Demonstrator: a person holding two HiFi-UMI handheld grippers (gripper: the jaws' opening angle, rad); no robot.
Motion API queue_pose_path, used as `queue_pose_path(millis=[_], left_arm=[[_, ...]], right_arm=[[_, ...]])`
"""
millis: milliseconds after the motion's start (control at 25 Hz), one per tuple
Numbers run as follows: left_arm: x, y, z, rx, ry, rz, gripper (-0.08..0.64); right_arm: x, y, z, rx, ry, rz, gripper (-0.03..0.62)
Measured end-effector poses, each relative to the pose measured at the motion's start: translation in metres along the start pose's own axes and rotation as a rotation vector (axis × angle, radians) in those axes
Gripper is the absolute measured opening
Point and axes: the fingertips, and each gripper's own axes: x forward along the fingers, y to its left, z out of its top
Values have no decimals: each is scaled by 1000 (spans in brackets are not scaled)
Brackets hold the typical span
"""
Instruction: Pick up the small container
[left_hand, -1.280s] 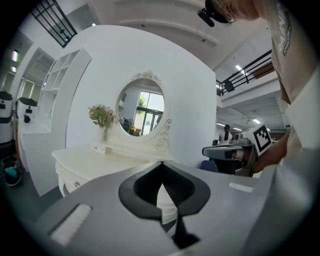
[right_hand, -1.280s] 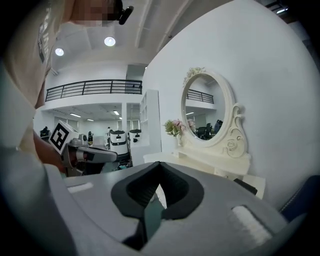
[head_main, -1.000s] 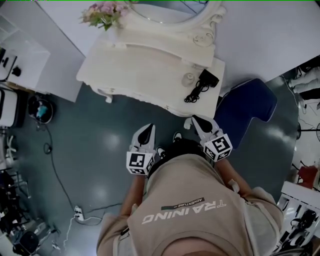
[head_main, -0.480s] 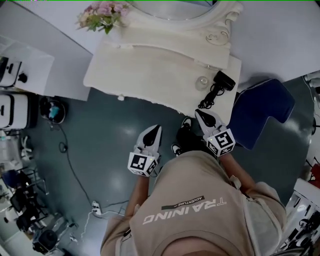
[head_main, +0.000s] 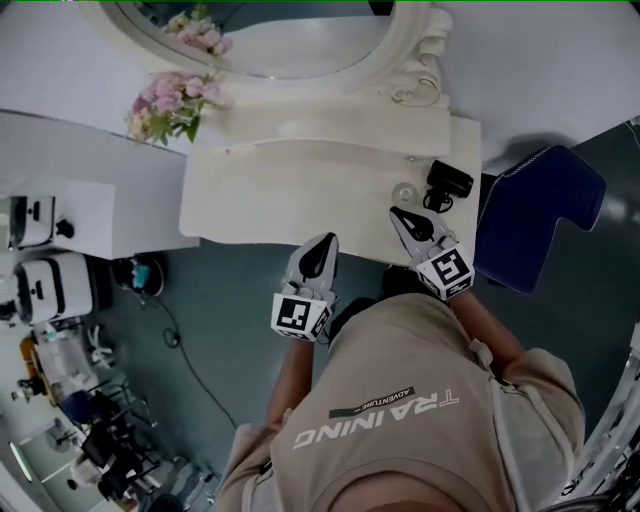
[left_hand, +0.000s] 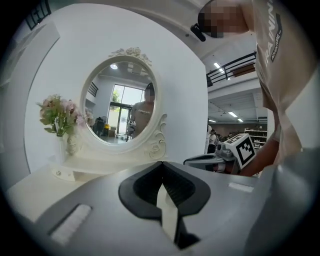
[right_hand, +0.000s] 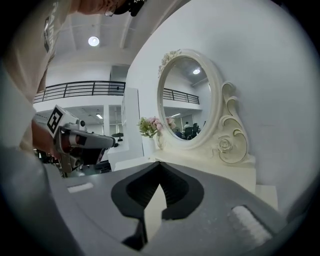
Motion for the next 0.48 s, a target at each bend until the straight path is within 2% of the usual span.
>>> queue_pose_path(millis=[160,280,480], left_arm=[[25,4,-2,44,41,-54,18],[37,6,-9,16,59,-112,18],[59,13,-18,48,86,-234,18]], right_arm=[[3,-10,-1,35,-6,-47,3],[-2,-14,-9,19,25,-74,3],[-14,-29,-8,44,24,-204,3]])
